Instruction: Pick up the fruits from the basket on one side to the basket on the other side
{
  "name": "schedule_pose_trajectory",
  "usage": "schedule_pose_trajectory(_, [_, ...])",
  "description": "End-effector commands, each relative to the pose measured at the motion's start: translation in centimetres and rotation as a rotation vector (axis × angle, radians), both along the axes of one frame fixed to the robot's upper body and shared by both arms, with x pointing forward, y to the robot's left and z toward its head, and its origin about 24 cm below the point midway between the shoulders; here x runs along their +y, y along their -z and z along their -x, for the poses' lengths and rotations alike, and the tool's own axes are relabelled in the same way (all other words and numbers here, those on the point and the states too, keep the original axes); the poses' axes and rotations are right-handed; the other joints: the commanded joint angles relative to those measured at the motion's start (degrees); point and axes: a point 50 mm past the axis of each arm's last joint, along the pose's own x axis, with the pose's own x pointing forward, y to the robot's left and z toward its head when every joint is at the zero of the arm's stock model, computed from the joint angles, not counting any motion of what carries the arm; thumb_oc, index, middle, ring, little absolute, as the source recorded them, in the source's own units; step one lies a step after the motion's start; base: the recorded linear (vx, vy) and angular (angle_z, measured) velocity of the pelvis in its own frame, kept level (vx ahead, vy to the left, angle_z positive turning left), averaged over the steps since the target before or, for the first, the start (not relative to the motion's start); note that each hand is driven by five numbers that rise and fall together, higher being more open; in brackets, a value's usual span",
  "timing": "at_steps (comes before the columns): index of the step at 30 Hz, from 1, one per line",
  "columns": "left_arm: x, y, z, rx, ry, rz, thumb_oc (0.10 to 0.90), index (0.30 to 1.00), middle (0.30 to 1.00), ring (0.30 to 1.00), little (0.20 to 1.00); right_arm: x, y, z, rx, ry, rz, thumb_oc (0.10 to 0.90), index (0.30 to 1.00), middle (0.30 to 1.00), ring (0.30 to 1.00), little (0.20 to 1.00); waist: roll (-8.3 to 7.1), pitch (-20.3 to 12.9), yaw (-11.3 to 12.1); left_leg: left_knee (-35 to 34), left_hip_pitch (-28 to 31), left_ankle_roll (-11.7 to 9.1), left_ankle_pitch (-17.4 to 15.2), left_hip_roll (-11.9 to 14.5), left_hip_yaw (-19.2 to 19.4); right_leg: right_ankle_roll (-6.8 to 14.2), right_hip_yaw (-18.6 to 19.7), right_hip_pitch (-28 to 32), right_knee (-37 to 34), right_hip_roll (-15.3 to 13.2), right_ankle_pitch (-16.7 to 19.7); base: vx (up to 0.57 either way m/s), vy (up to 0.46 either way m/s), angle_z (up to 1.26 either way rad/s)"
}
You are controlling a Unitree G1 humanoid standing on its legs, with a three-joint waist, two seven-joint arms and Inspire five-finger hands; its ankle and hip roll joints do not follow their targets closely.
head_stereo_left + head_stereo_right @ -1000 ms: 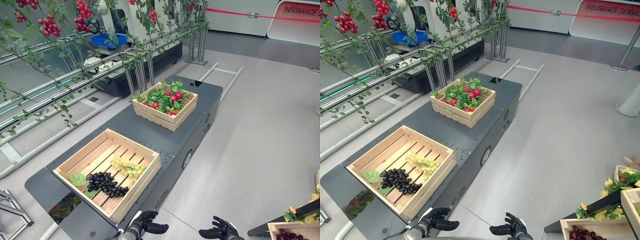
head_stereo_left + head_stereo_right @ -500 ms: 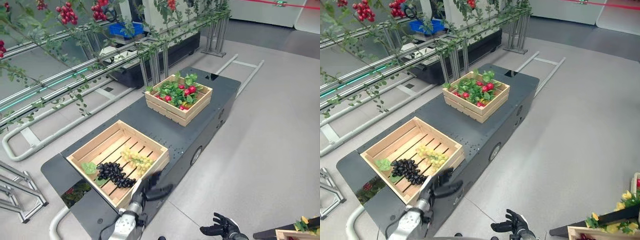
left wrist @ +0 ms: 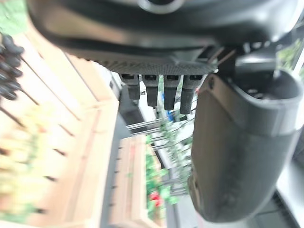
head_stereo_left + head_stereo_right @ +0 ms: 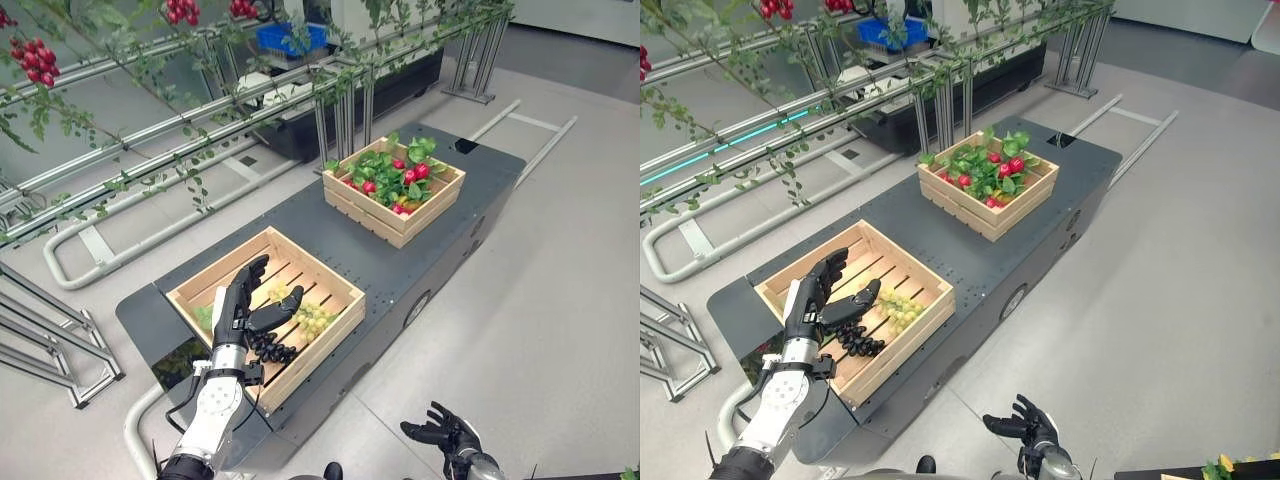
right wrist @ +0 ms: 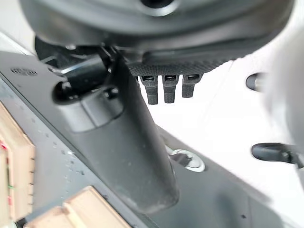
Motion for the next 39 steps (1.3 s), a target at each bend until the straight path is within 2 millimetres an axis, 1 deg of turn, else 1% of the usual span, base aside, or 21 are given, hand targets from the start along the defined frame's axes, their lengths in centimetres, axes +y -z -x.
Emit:
schedule_pose_trajectory(1, [0.6, -5.2, -3.8, -0.236, -0.029, -0.053, 0.800, 0.900, 0.900, 0.900, 0.900, 0.8, -2.0, -3.3, -0.217, -0.019, -0.057, 0.800, 0.900, 0.900, 0.900, 0.900, -1.07, -0.1, -0.6, 0.8, -0.9, 2.0, -4.5, -2.4, 1.1, 0.7, 7.1, -1.7, -17.0, 1.0, 13.2, 0.04, -0.179, 0.59])
schedule_pose_trajectory(2, [0.6, -5.3, -3.8, -0.239, -0.030, -0.053, 0.800, 0.900, 0.900, 0.900, 0.900, 0.8, -2.0, -3.3, -0.219, -0.023, -0.059, 0.800, 0.900, 0.900, 0.900, 0.900, -1.01, 0.0, -0.7, 0.7, -0.9, 2.0, -4.7, -2.3, 1.0, 0.8, 7.4, -1.6, -18.6, 1.2, 13.8, 0.02, -0.234, 0.44])
schedule_pose_trajectory(3, [0.5, -5.7, -4.3, -0.259, -0.009, -0.096, 0.800, 0.900, 0.900, 0.900, 0.900, 0.8, -2.2, -3.8, -0.233, -0.037, -0.056, 0.800, 0.900, 0.900, 0.900, 0.900, -0.78, 0.2, -1.4, 0.4, -1.7, 2.3, -5.0, -2.3, 0.0, 0.5, 10.7, -2.8, -19.9, 2.9, 13.7, 0.06, -0.263, 0.43])
schedule_pose_trajectory(4, [0.3, -5.6, -4.3, -0.255, 0.011, -0.130, 0.800, 0.900, 0.900, 0.900, 0.900, 0.9, -2.2, -4.0, -0.216, -0.061, -0.043, 0.800, 0.900, 0.900, 0.900, 0.900, -1.04, -0.1, -1.4, 0.2, -2.4, 2.0, -4.5, -2.0, -0.3, 0.3, 10.8, -1.4, -20.8, 3.2, 12.6, 0.05, -0.260, 0.48])
schedule_pose_trajectory(5, [0.3, -5.6, -4.3, -0.255, 0.012, -0.133, 0.800, 0.900, 0.900, 0.900, 0.900, 0.9, -2.2, -4.0, -0.214, -0.065, -0.042, 0.800, 0.900, 0.900, 0.900, 0.900, -1.15, -0.3, -1.5, 0.3, -2.7, 2.0, -4.2, -2.0, -0.2, 0.3, 10.7, -1.4, -21.1, 3.1, 12.8, 0.12, -0.257, 0.86])
schedule_pose_trajectory(6, [0.1, -5.7, -4.1, -0.251, 0.040, -0.185, 0.800, 0.900, 0.900, 0.900, 0.900, 0.7, -2.5, -4.2, -0.211, -0.066, -0.051, 0.800, 0.900, 0.900, 0.900, 0.900, -1.48, -0.4, -1.3, 0.1, -3.2, 1.0, -3.5, -0.8, 1.1, 0.3, 8.6, 0.9, -22.6, 2.9, 12.0, 0.10, -0.168, 0.87])
schedule_pose_trajectory(7, [0.0, -5.8, -4.1, -0.254, 0.044, -0.193, 0.800, 0.900, 0.900, 0.900, 0.900, 0.6, -2.5, -4.2, -0.214, -0.064, -0.056, 0.800, 0.900, 0.900, 0.900, 0.900, -1.49, -0.3, -1.3, 0.0, -3.3, 0.8, -3.3, -0.6, 1.3, 0.2, 8.2, 1.4, -22.8, 3.0, 11.8, 0.18, -0.234, 0.98])
schedule_pose_trajectory(9, [0.2, -6.6, -4.2, -0.297, 0.050, -0.273, 0.800, 0.900, 0.900, 0.900, 0.900, -0.1, -2.6, -4.0, -0.224, -0.072, -0.045, 0.800, 0.900, 0.900, 0.900, 0.900, -1.59, 0.1, -1.8, -0.1, -3.9, -0.5, -2.2, 1.1, 4.3, -0.4, 5.6, 3.8, -24.3, 2.7, 10.8, 0.09, -0.132, 0.63])
schedule_pose_trajectory(10, [0.3, -8.2, -5.1, -0.354, 0.054, -0.337, 0.800, 0.900, 0.900, 0.900, 0.900, -0.8, -2.9, -4.1, -0.238, -0.051, -0.025, 0.800, 0.900, 0.900, 0.900, 0.900, -1.50, 1.0, -2.7, 0.2, -5.0, -1.5, -1.4, 2.8, 7.5, -0.8, 3.7, 3.9, -23.9, 2.4, 9.9, 0.00, -0.062, 0.56])
schedule_pose_trajectory(11, [0.3, -8.2, -5.1, -0.354, 0.054, -0.337, 0.800, 0.900, 0.900, 0.900, 0.900, -0.8, -2.9, -4.1, -0.238, -0.051, -0.025, 0.800, 0.900, 0.900, 0.900, 0.900, -1.50, 1.0, -2.7, 0.2, -5.0, -1.5, -1.4, 2.8, 7.5, -0.8, 3.7, 3.9, -23.9, 2.4, 9.9, -0.07, -0.032, 0.74])
schedule_pose_trajectory(12, [0.1, -9.9, -6.3, -0.413, 0.056, -0.447, 0.800, 0.900, 0.900, 0.900, 0.900, -1.8, -3.3, -4.6, -0.259, -0.020, -0.007, 0.800, 0.900, 0.900, 0.900, 0.900, -1.27, 2.5, -3.6, 1.1, -6.6, -2.4, -0.7, 4.1, 10.4, -1.1, 1.0, 2.9, -22.2, 1.6, 8.8, -0.07, 0.040, 0.81])
schedule_pose_trajectory(13, [0.3, -10.9, -6.9, -0.428, 0.044, -0.496, 0.800, 0.900, 0.900, 0.900, 0.900, -2.4, -3.6, -5.0, -0.270, -0.012, 0.005, 0.800, 0.900, 0.900, 0.900, 0.900, -1.00, 3.3, -3.8, 1.3, -7.4, -2.7, -0.3, 4.1, 10.2, -1.1, 0.2, 2.2, -21.1, 1.1, 8.3, -0.07, 0.044, 0.96])
schedule_pose_trajectory(14, [0.3, -11.0, -7.0, -0.430, 0.042, -0.501, 0.800, 0.900, 0.900, 0.900, 0.900, -2.5, -3.6, -5.0, -0.270, -0.011, 0.006, 0.800, 0.900, 0.900, 0.900, 0.900, -0.97, 3.4, -3.8, 1.3, -7.5, -2.8, -0.3, 4.0, 10.2, -1.1, 0.1, 2.1, -21.0, 1.0, 8.3, -0.03, 0.099, 0.81])
schedule_pose_trajectory(16, [1.9, -12.9, -8.1, -0.441, -0.011, -0.599, 0.800, 0.900, 0.900, 0.900, 0.900, -3.8, -4.1, -5.6, -0.273, -0.008, 0.037, 0.800, 0.900, 0.900, 0.900, 0.900, -0.15, 5.0, -4.3, 1.7, -8.8, -3.1, -0.3, 3.7, 9.6, -1.0, -0.1, 0.4, -19.5, 0.1, 7.7, 0.01, 0.115, 0.17])
schedule_pose_trajectory(17, [2.0, -13.0, -8.2, -0.444, -0.019, -0.614, 0.800, 0.900, 0.900, 0.900, 0.900, -3.9, -4.1, -5.6, -0.270, -0.009, 0.040, 0.800, 0.900, 0.900, 0.900, 0.900, -0.08, 5.1, -4.4, 1.8, -8.9, -3.2, -0.4, 3.7, 9.7, -1.0, -0.1, 0.2, -19.4, 0.0, 7.7, 0.04, 0.144, -0.13])
schedule_pose_trajectory(18, [2.6, -13.9, -8.6, -0.460, -0.042, -0.693, 0.800, 0.900, 0.900, 0.900, 0.900, -4.2, -4.1, -5.5, -0.263, -0.021, 0.055, 0.800, 0.900, 0.900, 0.900, 0.900, 0.14, 5.8, -4.8, 2.3, -9.4, -3.2, -0.8, 3.4, 9.7, -0.8, 0.2, -0.3, -19.4, -0.3, 7.8, 0.05, 0.140, -0.04])
schedule_pose_trajectory(20, [2.9, -14.7, -9.0, -0.471, -0.052, -0.780, 0.800, 0.900, 0.900, 0.900, 0.900, -4.4, -4.2, -5.7, -0.256, -0.041, 0.063, 0.800, 0.900, 0.900, 0.900, 0.900, 0.25, 6.4, -5.0, 3.0, -9.9, -3.2, -1.2, 3.2, 10.0, -0.7, 0.4, -0.8, -19.4, -0.5, 7.8, 0.01, 0.140, -0.01])
schedule_pose_trajectory(21, [3.2, -16.0, -9.6, -0.488, -0.066, -0.869, 0.800, 0.900, 0.900, 0.900, 0.900, -4.5, -4.6, -6.3, -0.272, -0.061, 0.073, 0.800, 0.900, 0.900, 0.900, 0.900, 0.37, 7.6, -5.3, 4.1, -11.2, -3.3, -1.5, 3.0, 10.1, -0.7, 0.7, -2.1, -18.8, -0.5, 7.9, -0.07, 0.133, 0.00])
schedule_pose_trajectory(28, [3.9, -19.6, -11.5, -0.499, -0.031, -1.300, 0.800, 0.900, 0.900, 0.900, 0.900, -5.2, -6.7, -9.3, -0.361, -0.109, 0.102, 0.800, 0.900, 0.900, 0.900, 0.900, 0.02, 12.7, -5.8, 8.3, -17.6, -3.3, -2.2, 2.1, 10.3, -0.7, 1.9, -8.2, -15.4, -0.4, 7.6, -0.09, 0.114, 0.01])
schedule_pose_trajectory(36, [3.6, -23.3, -12.8, -0.479, -0.011, -1.630, 0.800, 0.900, 0.900, 0.900, 0.900, -6.9, -8.7, -11.6, -0.412, -0.100, 0.158, 0.800, 0.900, 0.900, 0.900, 0.900, -0.35, 17.0, -5.3, 13.1, -23.8, -3.0, -3.0, 1.3, 11.1, -0.6, 1.8, -13.3, -12.3, 0.0, 7.3, -0.10, 0.078, 0.00])
schedule_pose_trajectory(39, [3.9, -24.8, -13.0, -0.454, -0.045, -1.705, 0.800, 0.900, 0.900, 0.900, 0.900, -7.2, -9.2, -12.2, -0.429, -0.095, 0.173, 0.800, 0.900, 0.900, 0.900, 0.900, -0.53, 18.5, -5.0, 15.6, -26.0, -2.8, -3.4, 1.2, 11.3, -0.7, 1.4, -14.9, -10.5, -0.1, 6.9, -0.09, 0.042, 0.04])
